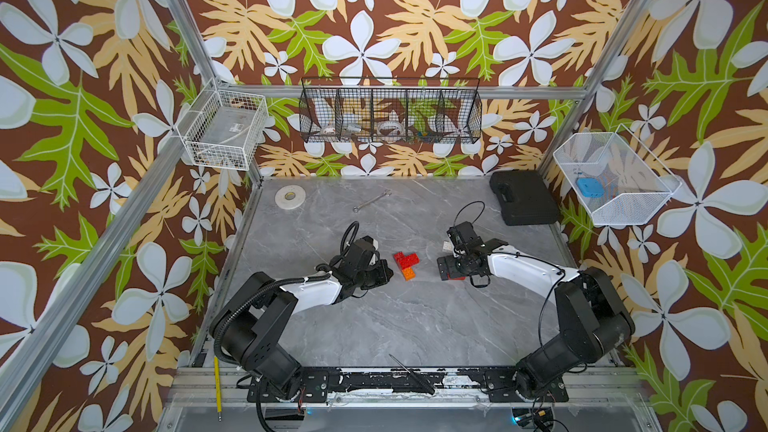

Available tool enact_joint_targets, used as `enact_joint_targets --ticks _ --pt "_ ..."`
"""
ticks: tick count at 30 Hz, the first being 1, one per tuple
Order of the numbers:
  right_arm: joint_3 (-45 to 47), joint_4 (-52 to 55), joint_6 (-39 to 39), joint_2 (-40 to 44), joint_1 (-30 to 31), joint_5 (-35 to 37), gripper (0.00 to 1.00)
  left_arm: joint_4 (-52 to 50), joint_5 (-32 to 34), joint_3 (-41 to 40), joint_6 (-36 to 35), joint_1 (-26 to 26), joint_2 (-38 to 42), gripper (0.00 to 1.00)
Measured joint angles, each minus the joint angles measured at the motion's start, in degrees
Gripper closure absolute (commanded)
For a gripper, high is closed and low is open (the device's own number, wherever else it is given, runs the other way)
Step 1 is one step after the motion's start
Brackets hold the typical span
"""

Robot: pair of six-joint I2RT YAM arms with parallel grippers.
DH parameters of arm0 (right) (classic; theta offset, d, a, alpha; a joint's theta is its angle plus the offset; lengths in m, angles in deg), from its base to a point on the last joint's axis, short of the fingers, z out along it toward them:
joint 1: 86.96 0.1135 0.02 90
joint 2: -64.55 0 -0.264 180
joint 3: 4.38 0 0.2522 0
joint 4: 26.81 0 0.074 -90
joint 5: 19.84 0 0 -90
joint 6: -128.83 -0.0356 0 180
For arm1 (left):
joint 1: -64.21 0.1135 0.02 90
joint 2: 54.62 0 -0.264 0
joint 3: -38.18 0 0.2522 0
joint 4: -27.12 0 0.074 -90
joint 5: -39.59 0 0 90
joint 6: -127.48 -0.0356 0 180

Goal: Assemble a rectangle with lego
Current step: Pick up the lego brick from the center of the board.

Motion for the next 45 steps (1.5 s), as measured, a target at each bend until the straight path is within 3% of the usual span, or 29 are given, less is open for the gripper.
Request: enact_joint_targets --ticks 25,32,37,45 --pt "-1.2 -0.9 -1.5 -5.9 0.2 0.3 0.33 0.0 -0.3 -2.3 -0.4 1.0 -0.7 0.91" --pt "-1.6 -0.8 -1.5 -6.4 0.2 0.2 0.35 0.3 -0.3 -2.6 -0.5 1.0 -0.7 0.91" --pt "-2.1 -0.4 -1.3 -6.7 0.2 0.1 0.48 0.3 -0.3 -2.8 -0.6 1.0 -0.7 0.91" --pt "-8.5 5.3 0.4 -5.8 2.7 -0.2 0.49 0.3 -0.2 -3.9 -0.6 1.4 0.8 0.91"
